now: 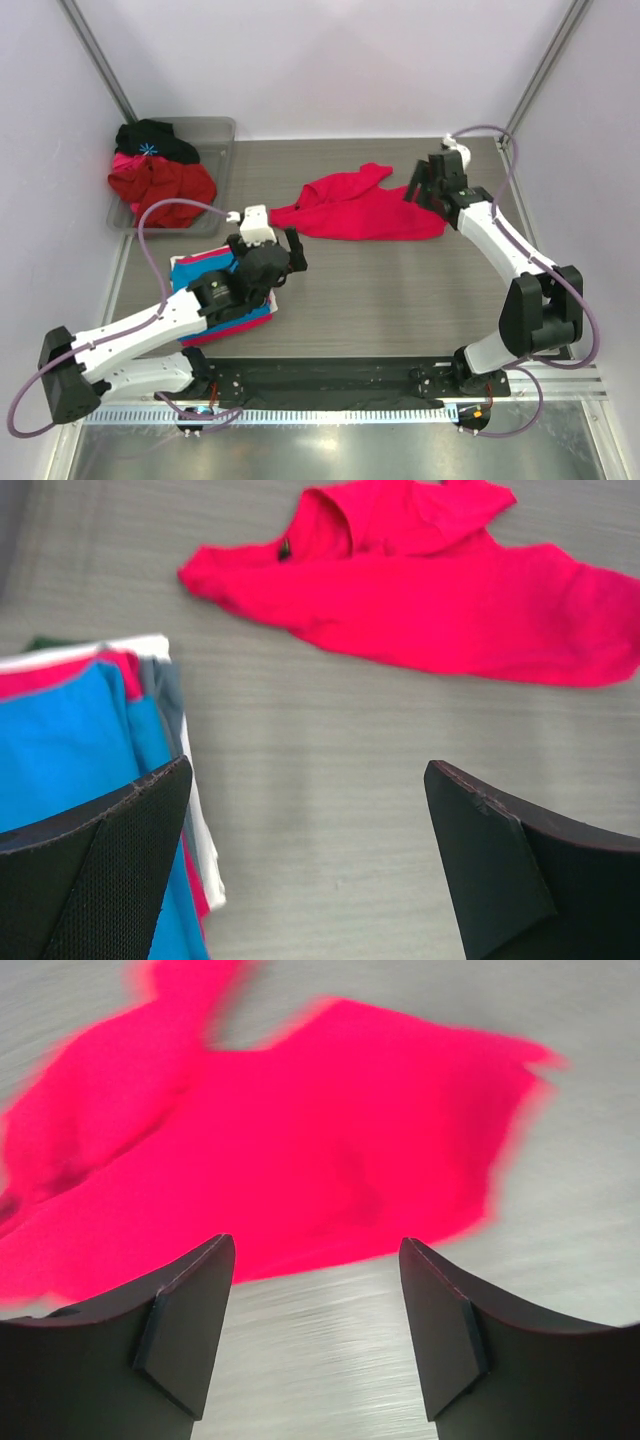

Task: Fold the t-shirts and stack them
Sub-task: Flatten the tshirt out

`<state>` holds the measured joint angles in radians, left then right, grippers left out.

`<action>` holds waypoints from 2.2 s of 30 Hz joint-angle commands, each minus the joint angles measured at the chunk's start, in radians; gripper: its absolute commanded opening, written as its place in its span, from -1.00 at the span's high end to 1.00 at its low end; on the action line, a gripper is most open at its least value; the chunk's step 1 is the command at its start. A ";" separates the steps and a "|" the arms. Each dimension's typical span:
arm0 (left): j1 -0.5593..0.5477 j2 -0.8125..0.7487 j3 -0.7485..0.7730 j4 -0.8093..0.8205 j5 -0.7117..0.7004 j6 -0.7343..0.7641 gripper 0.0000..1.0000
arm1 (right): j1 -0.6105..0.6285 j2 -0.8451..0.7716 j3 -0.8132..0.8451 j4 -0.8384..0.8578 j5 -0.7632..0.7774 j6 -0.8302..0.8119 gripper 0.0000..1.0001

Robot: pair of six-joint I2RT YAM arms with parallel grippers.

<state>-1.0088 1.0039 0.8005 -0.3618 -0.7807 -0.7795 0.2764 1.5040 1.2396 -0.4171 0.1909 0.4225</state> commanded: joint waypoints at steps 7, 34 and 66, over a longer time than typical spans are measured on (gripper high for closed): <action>0.231 0.329 0.141 0.089 0.196 0.051 -0.99 | -0.115 0.073 -0.146 0.219 0.268 0.173 -0.58; 0.230 0.312 -0.020 0.343 0.198 0.178 -0.93 | -0.100 -0.471 -0.679 0.317 0.605 0.369 0.98; 0.230 0.824 0.658 0.042 0.368 0.232 -0.92 | -0.089 -0.679 -0.715 0.192 0.446 0.268 -0.86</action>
<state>-0.7784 1.6871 1.3216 -0.2146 -0.4316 -0.5632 0.1928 0.8230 0.5323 -0.1829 0.5587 0.6445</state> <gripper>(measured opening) 0.977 0.929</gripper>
